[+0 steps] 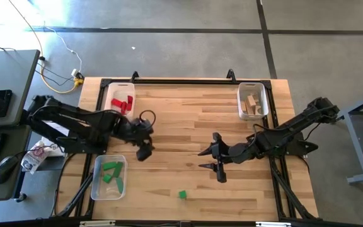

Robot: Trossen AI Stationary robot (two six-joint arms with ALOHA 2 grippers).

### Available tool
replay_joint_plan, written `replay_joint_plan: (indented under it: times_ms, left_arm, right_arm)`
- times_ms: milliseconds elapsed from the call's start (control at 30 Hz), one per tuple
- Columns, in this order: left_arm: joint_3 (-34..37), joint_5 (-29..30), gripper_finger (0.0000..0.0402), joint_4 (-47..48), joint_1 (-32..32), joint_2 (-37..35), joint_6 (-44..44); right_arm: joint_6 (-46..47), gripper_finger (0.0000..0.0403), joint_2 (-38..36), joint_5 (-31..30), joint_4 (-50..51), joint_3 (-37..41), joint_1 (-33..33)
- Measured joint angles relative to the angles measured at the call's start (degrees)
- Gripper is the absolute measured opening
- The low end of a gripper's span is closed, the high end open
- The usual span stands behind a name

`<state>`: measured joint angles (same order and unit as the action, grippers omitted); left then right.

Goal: Sort & place blocks by color
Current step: Put the green block into the transparent bin

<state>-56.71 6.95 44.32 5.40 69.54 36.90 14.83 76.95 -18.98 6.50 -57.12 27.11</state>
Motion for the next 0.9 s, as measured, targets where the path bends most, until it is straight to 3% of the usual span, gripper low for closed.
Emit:
replay_joint_plan:
  times_ms: [267, 467, 733, 900]
  left_arm:
    - [0.0, 1.8, 0.0230, -15.5, 7.9, 0.0, -2.3]
    - [0.0, 8.6, 0.0230, -23.2, 12.6, 0.0, -7.1]
    - [-0.1, 14.7, 0.0230, -28.4, 16.6, 0.5, -8.7]
    - [-4.1, 15.6, 0.0230, -27.3, 18.0, 3.5, -9.8]
  right_arm:
    - [0.1, 0.0185, 0.0, 0.0, 0.1, 0.0, 0.0]
    - [0.1, 0.0185, 0.0, -1.7, 0.1, 0.0, -0.1]
    - [0.1, 0.0185, 0.0, -2.5, 0.1, 0.0, -0.1]
    - [0.1, 0.0185, 0.0, -2.5, 0.1, 0.0, -0.1]
